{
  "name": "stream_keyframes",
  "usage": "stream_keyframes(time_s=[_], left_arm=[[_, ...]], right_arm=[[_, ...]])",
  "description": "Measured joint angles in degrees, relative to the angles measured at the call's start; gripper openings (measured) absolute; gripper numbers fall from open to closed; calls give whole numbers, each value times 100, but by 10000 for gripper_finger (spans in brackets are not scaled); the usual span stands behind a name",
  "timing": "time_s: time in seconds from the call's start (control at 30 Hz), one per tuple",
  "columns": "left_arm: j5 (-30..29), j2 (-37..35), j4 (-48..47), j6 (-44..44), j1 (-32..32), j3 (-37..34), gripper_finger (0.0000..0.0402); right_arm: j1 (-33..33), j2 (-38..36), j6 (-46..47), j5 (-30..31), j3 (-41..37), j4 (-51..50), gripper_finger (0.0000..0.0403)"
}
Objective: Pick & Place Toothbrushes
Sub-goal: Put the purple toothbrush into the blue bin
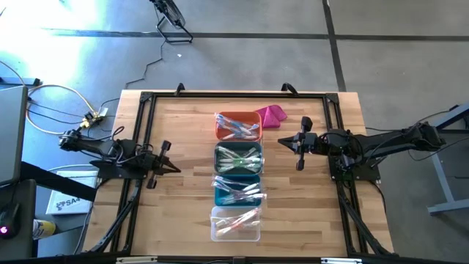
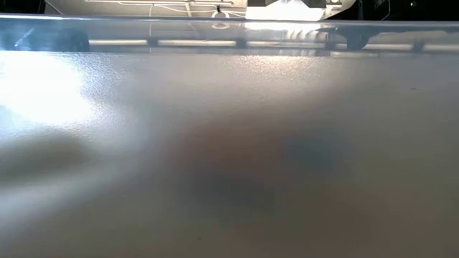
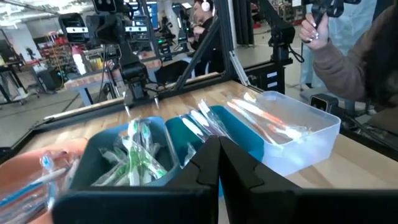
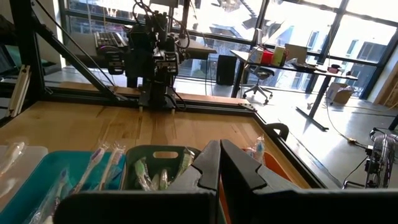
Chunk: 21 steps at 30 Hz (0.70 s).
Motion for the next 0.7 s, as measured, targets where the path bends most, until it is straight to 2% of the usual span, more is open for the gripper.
stream_keyframes(time_s=[0.43, 0.7], left_arm=[[-15, 3, -180, 28, 0, -3, 1], [-42, 28, 34, 9, 0, -156, 1]], right_arm=[[0, 0, 1, 1, 0, -1, 5], [-1, 0, 1, 1, 0, 1, 5]])
